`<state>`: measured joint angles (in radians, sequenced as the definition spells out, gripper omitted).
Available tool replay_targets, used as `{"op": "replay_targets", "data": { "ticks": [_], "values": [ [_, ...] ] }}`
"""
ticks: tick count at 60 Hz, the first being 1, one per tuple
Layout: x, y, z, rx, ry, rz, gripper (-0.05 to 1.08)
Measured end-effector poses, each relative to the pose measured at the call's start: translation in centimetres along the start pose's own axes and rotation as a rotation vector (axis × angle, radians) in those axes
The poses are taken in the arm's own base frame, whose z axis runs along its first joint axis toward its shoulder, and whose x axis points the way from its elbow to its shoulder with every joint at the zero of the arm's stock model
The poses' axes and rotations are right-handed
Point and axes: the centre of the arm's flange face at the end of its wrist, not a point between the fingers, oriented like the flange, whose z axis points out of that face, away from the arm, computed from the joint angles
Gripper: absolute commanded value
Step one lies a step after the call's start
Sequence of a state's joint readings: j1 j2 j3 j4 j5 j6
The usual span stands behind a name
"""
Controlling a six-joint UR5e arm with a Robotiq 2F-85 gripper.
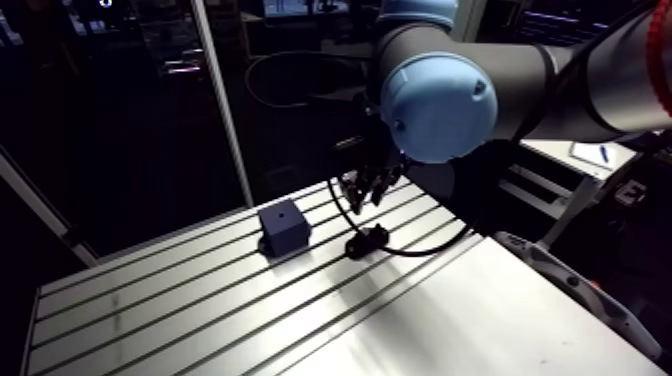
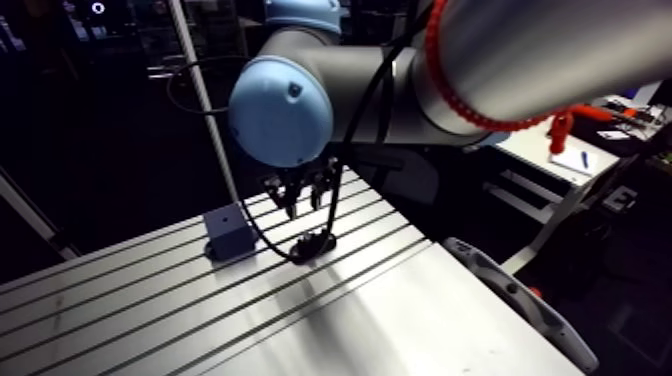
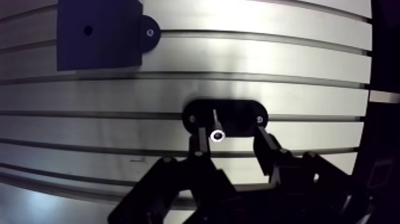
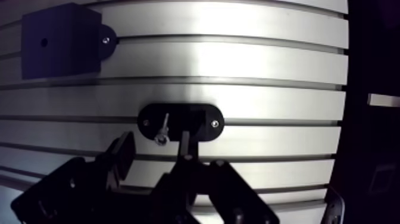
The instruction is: Pick up the M10 bolt and insert it into the hole until fully seated.
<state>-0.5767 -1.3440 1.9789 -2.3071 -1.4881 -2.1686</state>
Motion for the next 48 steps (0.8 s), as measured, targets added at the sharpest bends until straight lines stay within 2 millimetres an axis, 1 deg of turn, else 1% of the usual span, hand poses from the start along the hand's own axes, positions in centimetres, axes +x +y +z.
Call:
{"op": "replay_targets", "data": {
  "ticks": [14, 33, 48],
  "values": [
    [-0.3, 0.0, 1.2, -0.001, -0.003, -0.001, 0.57],
    [-0.6, 0.0, 2.7, 0.009, -0.026, 0.0, 0.58],
    [-0.8, 0.0, 3.4, 0.013, -0.038, 0.001, 0.59]
  ]
}}
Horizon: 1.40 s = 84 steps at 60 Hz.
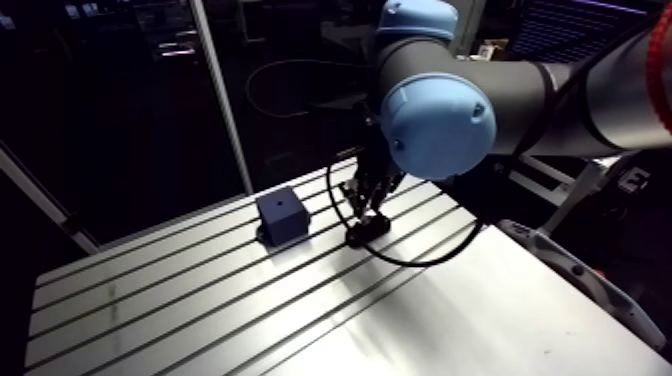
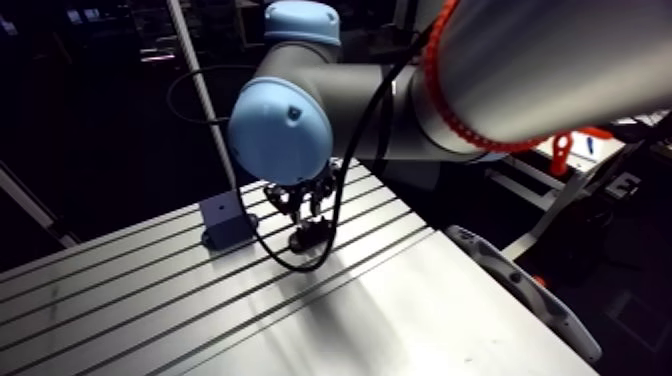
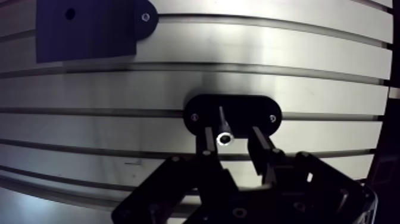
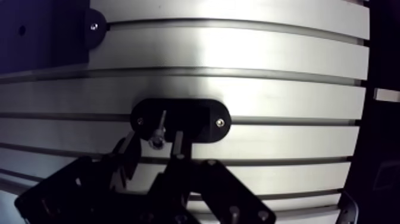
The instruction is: Pick up the M10 bolt and insert it into the hole until fully seated.
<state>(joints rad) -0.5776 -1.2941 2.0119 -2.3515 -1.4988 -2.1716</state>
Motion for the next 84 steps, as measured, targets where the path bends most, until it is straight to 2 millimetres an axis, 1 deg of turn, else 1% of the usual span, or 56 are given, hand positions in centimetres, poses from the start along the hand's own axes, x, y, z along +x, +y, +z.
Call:
{"op": "replay_targets", "data": {
  "ticks": [18, 40, 71, 84],
  "values": [
    [-0.1, -0.1, 0.3, 0.002, -0.005, 0.001, 0.59],
    [-0.3, -0.2, 1.1, 0.012, -0.021, 0.005, 0.59],
    [-0.2, -0.2, 1.4, 0.01, -0.019, 0.006, 0.59],
    [-0.1, -0.1, 1.6, 0.009, -0.02, 0.006, 0.62]
  ]
}}
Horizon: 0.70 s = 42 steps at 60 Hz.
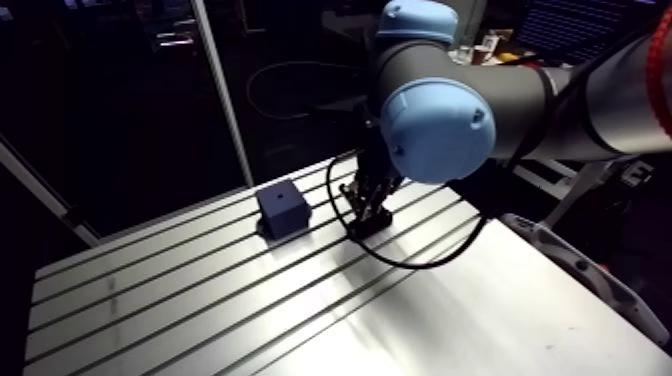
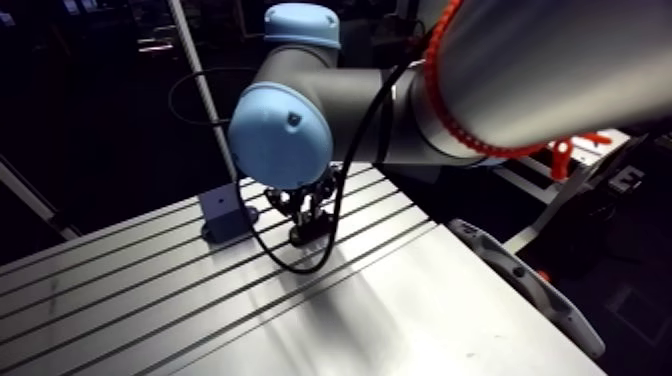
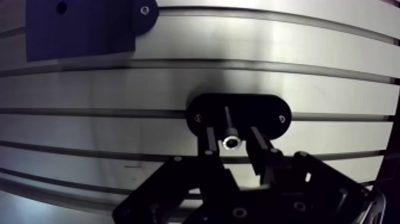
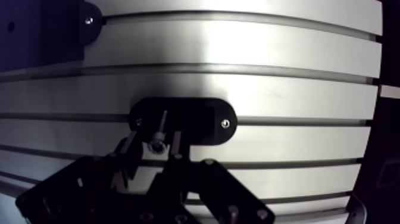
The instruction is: Pick up the M10 bolt and insert it into the hole until fully seated.
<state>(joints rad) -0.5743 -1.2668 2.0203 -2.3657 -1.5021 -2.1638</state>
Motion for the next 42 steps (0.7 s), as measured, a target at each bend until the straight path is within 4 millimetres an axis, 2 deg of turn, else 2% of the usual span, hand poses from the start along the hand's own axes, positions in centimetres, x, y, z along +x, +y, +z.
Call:
{"op": "replay_targets", "data": {
  "ticks": [42],
  "values": [
    [0.08, 0.04, 0.02, -0.001, 0.0, 0.005, 0.67]
  ]
}}
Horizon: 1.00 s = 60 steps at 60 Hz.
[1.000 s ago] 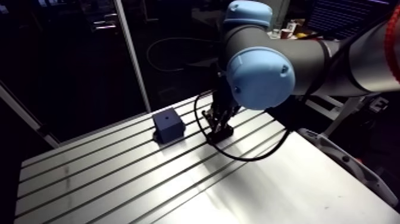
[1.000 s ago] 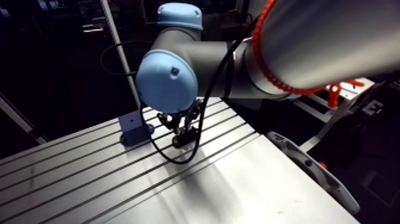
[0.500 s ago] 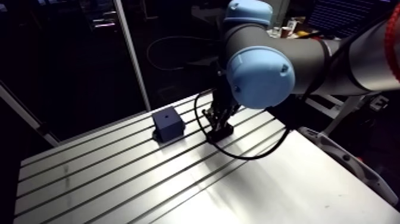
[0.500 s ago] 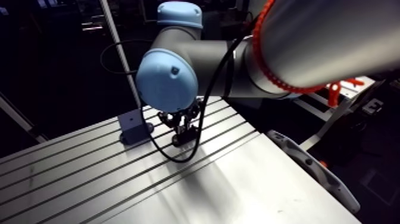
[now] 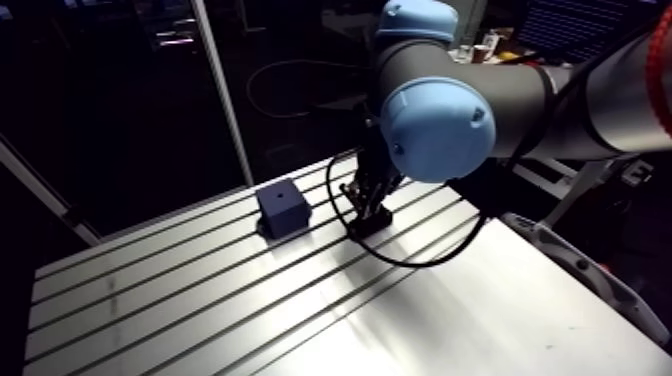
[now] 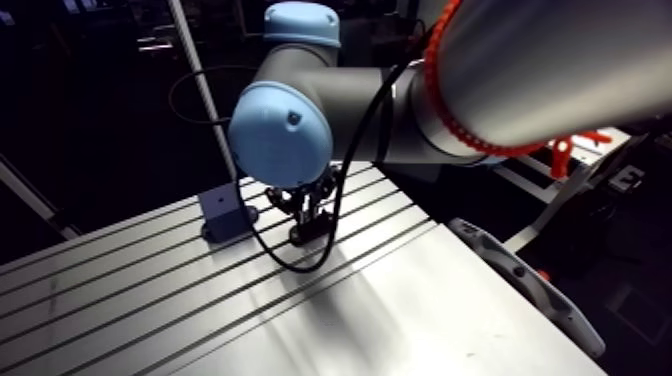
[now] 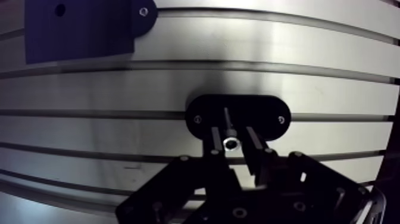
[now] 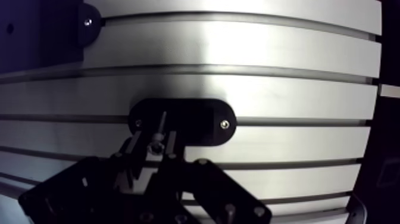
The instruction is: Pick up the M10 bolt and insert it into the hole until fully seated.
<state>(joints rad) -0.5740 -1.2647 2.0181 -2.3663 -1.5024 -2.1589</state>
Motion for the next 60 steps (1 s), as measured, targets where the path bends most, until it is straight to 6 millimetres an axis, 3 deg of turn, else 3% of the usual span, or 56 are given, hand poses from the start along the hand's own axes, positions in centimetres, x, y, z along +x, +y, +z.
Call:
{"op": "replay_targets", "data": {
  "ticks": [60],
  "values": [
    [0.02, 0.02, 0.17, 0.002, -0.003, 0.001, 0.76]
  ]
}}
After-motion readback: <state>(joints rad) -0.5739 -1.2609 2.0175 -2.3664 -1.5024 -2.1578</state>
